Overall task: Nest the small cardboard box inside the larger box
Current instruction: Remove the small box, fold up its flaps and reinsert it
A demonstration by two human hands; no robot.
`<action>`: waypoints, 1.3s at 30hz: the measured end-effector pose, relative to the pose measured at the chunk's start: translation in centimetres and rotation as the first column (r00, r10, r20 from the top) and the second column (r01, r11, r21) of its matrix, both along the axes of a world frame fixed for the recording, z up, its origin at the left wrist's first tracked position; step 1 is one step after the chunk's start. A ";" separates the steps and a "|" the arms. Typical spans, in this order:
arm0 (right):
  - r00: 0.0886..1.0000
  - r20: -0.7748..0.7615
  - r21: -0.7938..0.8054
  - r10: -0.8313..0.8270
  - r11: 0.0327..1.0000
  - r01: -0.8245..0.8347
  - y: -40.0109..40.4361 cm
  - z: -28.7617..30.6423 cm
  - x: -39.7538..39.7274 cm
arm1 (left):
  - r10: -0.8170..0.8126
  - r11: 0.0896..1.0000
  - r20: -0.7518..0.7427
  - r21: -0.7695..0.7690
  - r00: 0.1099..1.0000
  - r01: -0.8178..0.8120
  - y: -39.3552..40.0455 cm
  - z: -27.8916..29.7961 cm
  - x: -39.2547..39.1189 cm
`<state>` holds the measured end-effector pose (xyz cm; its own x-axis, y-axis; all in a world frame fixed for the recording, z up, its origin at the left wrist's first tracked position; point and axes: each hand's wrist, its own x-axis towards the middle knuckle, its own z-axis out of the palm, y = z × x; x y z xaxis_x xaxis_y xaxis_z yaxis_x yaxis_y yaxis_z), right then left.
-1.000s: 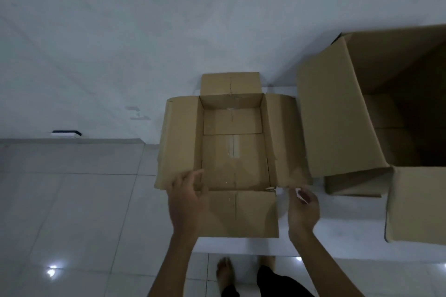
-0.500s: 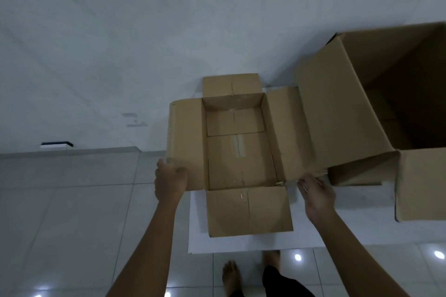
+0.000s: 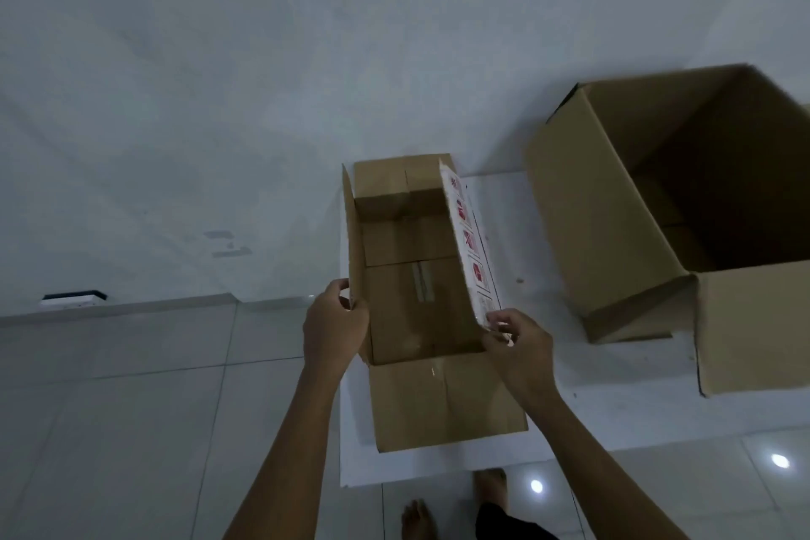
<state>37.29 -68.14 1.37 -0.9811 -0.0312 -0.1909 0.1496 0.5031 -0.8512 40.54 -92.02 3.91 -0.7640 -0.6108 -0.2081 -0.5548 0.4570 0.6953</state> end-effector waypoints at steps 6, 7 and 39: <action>0.993 0.018 0.094 0.118 0.988 -0.119 -3.0 1.7 -2.9 | -0.107 0.992 0.117 -0.052 0.987 0.114 0.3 0.0 -0.7; 0.993 0.024 0.130 0.117 0.984 -0.119 -3.4 2.2 -3.9 | -0.111 0.991 0.131 -0.063 0.985 0.120 0.2 0.4 -0.9; 0.952 -0.244 0.198 0.184 0.971 -0.137 10.3 25.2 -9.7 | -0.322 0.945 -0.097 -0.103 0.942 0.312 5.9 22.5 -2.9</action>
<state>27.56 -57.80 26.60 -0.9820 -0.1814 0.0520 -0.1591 0.6478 -0.7450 37.61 -86.14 26.37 -0.9361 -0.3450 -0.0688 -0.2930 0.6564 0.6952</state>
